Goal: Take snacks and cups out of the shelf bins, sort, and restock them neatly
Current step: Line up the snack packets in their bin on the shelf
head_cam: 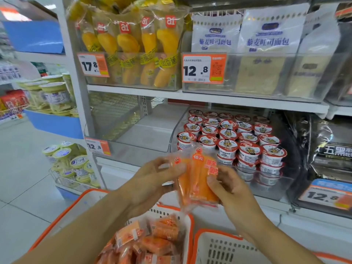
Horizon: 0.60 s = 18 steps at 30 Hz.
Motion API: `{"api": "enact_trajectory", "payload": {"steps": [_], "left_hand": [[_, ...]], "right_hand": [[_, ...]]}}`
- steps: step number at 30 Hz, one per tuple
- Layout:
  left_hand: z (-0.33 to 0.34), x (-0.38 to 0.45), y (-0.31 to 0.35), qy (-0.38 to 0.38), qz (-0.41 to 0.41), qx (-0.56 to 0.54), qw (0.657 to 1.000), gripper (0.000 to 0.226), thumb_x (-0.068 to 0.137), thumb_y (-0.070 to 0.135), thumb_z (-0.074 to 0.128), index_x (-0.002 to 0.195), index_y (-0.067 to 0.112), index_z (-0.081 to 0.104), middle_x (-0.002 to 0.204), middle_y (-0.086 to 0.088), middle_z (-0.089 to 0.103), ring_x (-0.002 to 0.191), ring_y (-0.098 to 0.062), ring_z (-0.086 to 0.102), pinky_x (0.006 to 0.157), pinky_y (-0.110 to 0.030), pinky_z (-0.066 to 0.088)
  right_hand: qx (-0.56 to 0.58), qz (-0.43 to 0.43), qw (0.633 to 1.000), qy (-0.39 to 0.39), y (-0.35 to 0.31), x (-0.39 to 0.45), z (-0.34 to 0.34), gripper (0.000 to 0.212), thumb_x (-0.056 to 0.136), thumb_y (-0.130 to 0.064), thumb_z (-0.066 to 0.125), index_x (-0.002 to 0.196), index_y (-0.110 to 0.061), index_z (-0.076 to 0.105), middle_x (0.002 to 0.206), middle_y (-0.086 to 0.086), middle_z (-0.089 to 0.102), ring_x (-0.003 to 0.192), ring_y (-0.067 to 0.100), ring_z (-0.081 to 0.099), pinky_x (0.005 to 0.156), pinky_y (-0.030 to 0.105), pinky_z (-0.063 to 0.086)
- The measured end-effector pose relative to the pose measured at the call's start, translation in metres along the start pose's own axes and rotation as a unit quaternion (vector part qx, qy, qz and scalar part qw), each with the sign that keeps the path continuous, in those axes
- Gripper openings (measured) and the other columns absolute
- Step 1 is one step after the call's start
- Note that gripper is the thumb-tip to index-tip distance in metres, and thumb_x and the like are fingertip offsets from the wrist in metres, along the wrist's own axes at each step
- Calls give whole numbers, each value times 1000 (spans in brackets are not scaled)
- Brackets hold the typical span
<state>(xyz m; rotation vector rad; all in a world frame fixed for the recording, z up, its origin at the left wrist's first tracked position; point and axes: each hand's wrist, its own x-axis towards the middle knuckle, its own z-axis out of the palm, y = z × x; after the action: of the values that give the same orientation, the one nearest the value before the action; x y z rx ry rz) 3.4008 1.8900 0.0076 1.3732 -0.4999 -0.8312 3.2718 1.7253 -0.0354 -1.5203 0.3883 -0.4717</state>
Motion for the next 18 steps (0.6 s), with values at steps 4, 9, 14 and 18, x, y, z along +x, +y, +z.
{"api": "enact_trajectory", "payload": {"steps": [4, 9, 14, 18], "left_hand": [[-13, 11, 11, 17, 55, 13, 998, 47, 75, 8, 81, 118, -1, 64, 109, -18, 73, 97, -30, 71, 77, -32, 58], [-58, 33, 59, 50, 119, 118, 985, 35, 61, 20, 71, 91, 5, 60, 79, -12, 59, 66, -27, 58, 60, -40, 46], [-119, 70, 81, 140, 183, 224, 947, 44, 74, 45, 64, 105, 14, 66, 104, 2, 67, 92, -16, 60, 86, -40, 46], [-185, 83, 56, 239, 187, 464, 832, 30, 96, 34, 58, 121, 20, 62, 117, 4, 60, 111, -15, 55, 88, -27, 40]], "right_hand": [[-70, 2, 988, -137, -30, 21, 13, 62, 71, -36, 77, 129, -24, 56, 116, -3, 73, 109, 23, 68, 91, 52, 57], [-144, -13, 972, -184, -74, 76, 65, 35, 85, -7, 77, 117, 0, 63, 111, 16, 73, 105, 30, 70, 95, 42, 57], [-86, 19, 991, -98, -73, 146, 140, 38, 72, -6, 82, 102, 10, 65, 92, 25, 71, 81, 34, 71, 74, 41, 62], [-66, -4, 997, -37, -62, 202, 190, 18, 77, 11, 70, 91, 0, 67, 59, 0, 68, 51, 13, 62, 47, 24, 51]]}}
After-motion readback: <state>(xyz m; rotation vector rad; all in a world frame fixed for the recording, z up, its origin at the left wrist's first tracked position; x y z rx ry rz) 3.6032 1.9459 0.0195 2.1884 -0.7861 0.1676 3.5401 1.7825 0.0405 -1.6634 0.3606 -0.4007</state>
